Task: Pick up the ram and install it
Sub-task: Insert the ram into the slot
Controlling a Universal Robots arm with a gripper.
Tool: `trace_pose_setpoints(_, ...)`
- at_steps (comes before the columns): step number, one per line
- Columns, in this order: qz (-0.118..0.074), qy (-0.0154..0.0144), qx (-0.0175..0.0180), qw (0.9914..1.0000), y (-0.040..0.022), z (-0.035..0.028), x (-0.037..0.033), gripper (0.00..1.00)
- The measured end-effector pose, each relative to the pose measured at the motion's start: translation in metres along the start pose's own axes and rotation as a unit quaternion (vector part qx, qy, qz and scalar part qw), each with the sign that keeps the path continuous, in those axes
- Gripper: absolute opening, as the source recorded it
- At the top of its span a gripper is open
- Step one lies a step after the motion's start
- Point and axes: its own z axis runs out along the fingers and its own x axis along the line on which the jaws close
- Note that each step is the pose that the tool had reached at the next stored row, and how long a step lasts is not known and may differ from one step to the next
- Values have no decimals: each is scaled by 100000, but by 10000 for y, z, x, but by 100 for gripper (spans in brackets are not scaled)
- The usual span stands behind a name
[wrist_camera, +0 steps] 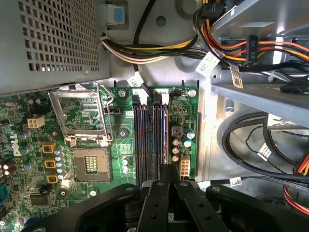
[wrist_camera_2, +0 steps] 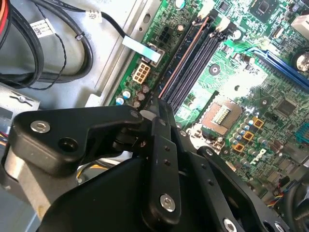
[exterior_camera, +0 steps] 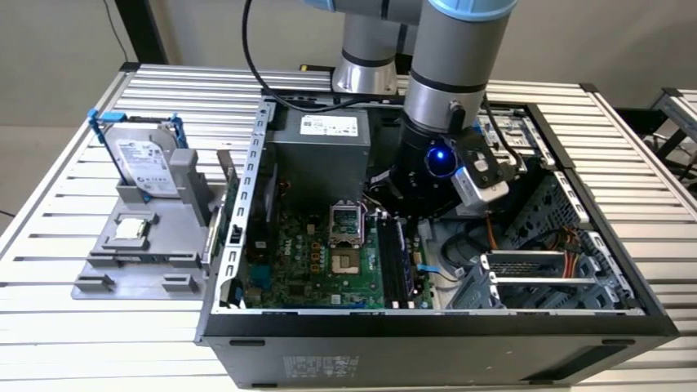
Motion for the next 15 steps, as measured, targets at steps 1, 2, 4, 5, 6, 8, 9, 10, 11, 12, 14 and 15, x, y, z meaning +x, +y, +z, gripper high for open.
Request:
trace_pose_setpoints(1,2,2,0,100000,0,0,0,0)
trace_pose_setpoints(2,1,2,1,100000,0,0,0,0)
trace_pose_setpoints(4,-12,40,-14,100000,-1,0,-2,0)
trace_pose_setpoints(5,-40,228,-179,100000,-3,0,-7,0)
trace_pose_setpoints(6,-84,545,-854,99995,-6,0,-8,0)
trace_pose_setpoints(8,-151,1043,-2600,99961,-8,1,-9,0)
trace_pose_setpoints(9,-182,1284,-3459,99932,-10,1,-11,0)
trace_pose_setpoints(10,-214,1484,-4272,99897,-13,2,-13,0)
trace_pose_setpoints(11,-242,1690,-5070,99857,-16,2,-15,0)
trace_pose_setpoints(12,-272,1891,-5847,99811,-19,3,-17,0)
trace_pose_setpoints(14,-324,2241,-7407,99700,-26,4,-23,0)
trace_pose_setpoints(15,-342,2375,-8035,99648,-30,5,-31,0)
